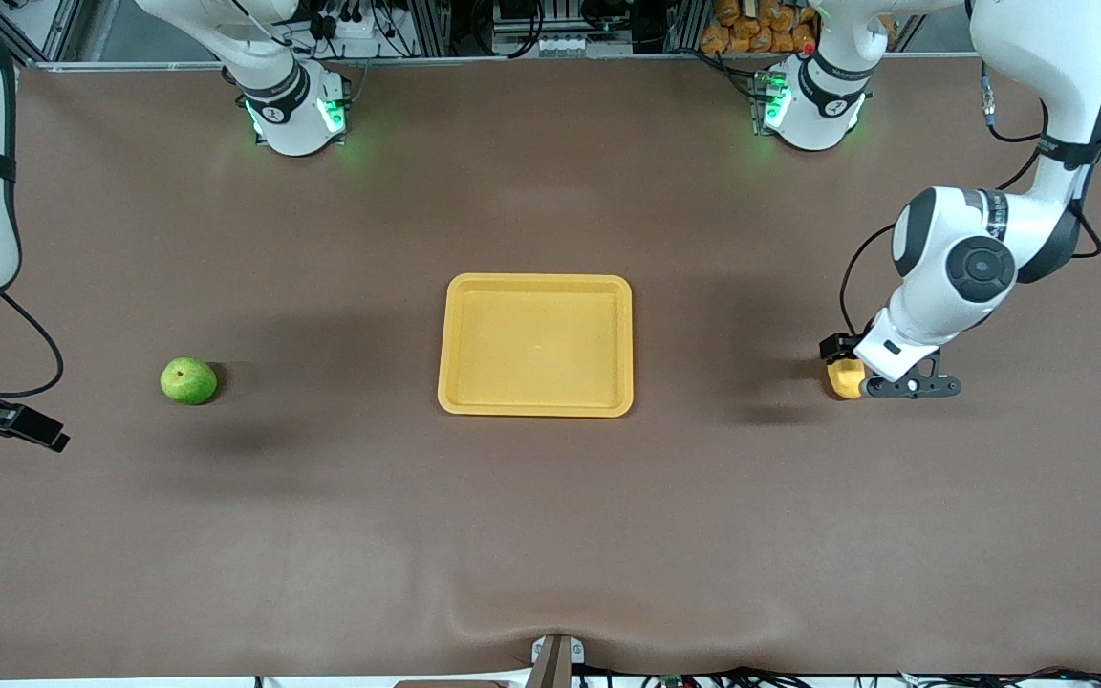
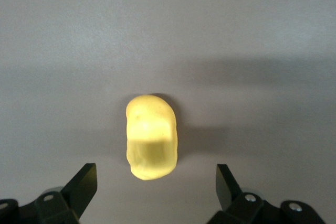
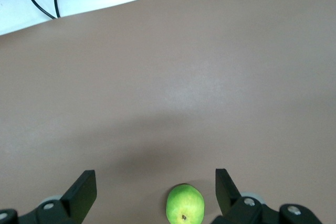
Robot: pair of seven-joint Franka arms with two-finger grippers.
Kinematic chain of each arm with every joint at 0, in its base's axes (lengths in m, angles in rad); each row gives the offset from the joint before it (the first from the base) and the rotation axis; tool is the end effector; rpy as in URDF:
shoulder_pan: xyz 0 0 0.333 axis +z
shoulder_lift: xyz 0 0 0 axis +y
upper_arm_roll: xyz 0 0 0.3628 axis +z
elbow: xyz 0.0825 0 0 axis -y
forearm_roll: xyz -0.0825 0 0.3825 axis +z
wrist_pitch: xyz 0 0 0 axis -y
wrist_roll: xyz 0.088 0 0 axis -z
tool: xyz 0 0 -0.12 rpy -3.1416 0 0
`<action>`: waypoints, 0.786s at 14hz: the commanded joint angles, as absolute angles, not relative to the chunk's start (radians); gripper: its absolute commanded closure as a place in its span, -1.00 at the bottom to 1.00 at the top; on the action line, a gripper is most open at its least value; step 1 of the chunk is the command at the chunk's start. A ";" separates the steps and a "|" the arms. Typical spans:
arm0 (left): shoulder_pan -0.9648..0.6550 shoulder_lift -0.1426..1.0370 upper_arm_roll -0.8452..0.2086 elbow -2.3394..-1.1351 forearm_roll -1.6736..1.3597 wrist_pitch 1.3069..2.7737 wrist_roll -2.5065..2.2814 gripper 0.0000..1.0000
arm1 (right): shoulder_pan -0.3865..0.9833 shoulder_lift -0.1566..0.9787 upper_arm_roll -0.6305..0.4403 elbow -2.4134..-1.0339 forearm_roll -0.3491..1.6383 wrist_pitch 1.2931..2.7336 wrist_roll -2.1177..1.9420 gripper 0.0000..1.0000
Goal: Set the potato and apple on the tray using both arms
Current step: 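Reach the left gripper to the potato while the right gripper reaches the apple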
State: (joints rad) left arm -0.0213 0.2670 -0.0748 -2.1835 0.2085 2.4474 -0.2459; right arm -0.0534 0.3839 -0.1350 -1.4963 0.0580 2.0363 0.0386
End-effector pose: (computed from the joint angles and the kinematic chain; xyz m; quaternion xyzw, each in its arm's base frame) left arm 0.5681 -0.0520 0.2993 -0.9984 0.0041 -0.0092 0.0559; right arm 0.6979 -0.1136 0.4977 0.9899 -0.1169 0.0797 0.0039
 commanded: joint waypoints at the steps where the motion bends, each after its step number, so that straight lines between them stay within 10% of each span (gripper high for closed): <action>1: -0.014 0.270 -0.078 -2.229 0.271 2.529 -0.345 -1.00 | -0.041 0.382 -0.130 -1.590 0.063 2.052 -0.038 -1.00; 11: 0.046 0.360 -0.080 -2.223 0.316 2.645 -0.365 -1.00 | -0.003 0.311 -0.129 -1.864 0.060 2.088 -0.066 -1.00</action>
State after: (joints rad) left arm 0.0426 0.3635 -0.0725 -2.2236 0.2907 2.6336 -0.3428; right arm -0.0087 0.3726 -0.1276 -1.7733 0.0580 2.0860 -0.0468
